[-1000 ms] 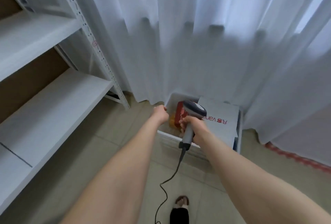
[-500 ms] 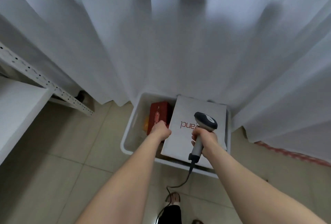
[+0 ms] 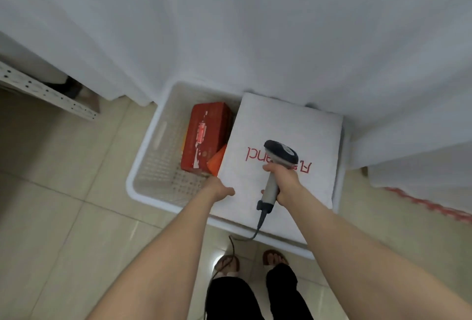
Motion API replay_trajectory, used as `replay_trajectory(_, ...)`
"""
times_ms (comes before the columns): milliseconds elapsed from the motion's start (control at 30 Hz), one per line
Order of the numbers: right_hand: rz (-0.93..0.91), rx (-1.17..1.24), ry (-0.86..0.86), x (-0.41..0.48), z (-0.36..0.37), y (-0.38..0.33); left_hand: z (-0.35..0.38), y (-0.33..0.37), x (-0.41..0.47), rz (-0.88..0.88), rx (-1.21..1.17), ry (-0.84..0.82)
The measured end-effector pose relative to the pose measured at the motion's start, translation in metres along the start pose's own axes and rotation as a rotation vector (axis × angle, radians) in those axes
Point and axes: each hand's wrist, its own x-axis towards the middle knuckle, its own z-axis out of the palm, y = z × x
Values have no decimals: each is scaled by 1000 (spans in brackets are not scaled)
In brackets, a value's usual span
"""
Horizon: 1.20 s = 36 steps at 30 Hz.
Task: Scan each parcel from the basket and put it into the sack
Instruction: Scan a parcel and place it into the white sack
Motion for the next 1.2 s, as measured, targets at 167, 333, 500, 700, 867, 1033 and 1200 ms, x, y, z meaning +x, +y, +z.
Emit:
replay_trajectory(167, 20, -31, -15, -7, 0, 2, 1, 9, -14, -23, -50, 34)
replay_trajectory(333, -33, -76, -50, -51, -2, -26, -18, 36, -57, -6, -63, -6)
replay_trajectory(500, -39, -117, -44, -46, -17, -23, -1, 29, -56, -49, -143, 22)
replay_trajectory(700, -7, -123, -43, 8, -18, 12, 41, 4, -4, -34, -276, 52)
replay_trajectory(867, 6, -135, -54, 11, -19, 15, 42, -13, 15, -31, -228, 101)
replay_trajectory(1033, -10, -128, -138, -54, -19, -23, -5, 23, -63, 142, -280, 201)
replay_trajectory(1200, -50, -111, -217, -154, -14, -73, -72, 60, -165, 198, -283, 333)
